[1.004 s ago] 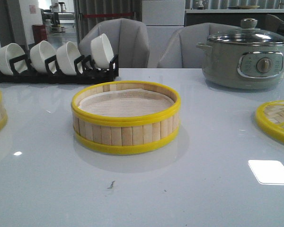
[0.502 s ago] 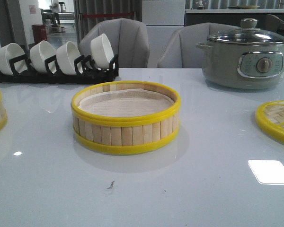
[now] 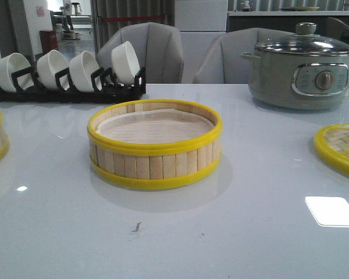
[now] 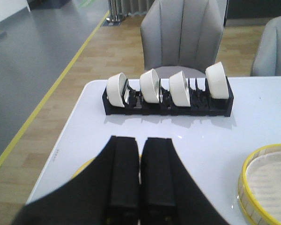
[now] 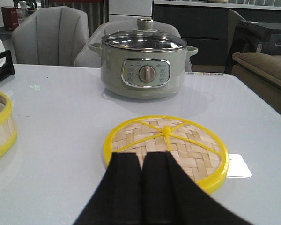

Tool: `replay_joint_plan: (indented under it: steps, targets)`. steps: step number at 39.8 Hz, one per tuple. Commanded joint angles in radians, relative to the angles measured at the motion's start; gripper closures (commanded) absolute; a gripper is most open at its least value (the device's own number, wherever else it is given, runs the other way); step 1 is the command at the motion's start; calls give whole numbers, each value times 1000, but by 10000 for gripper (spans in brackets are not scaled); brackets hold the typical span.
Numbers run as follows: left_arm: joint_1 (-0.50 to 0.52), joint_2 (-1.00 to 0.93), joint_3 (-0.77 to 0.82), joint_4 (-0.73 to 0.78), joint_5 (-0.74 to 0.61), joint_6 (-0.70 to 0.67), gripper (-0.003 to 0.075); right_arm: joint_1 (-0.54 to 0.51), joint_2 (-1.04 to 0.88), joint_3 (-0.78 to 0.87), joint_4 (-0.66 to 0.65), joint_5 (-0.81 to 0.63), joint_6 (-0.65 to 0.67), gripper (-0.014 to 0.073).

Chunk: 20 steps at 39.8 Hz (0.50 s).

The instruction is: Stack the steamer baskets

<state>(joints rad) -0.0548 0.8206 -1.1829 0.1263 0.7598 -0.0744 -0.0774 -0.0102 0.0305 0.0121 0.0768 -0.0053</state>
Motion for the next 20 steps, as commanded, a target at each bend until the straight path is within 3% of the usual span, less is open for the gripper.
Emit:
replay_joint_plan:
  steps: [1, 20]
  targets:
    - [-7, 57, -46, 6, -24, 4, 634, -2, -21, -15, 5, -91, -10, 538]
    - [-7, 148, -46, -2, 30, 68, 634, -2, -21, -15, 5, -91, -10, 538]
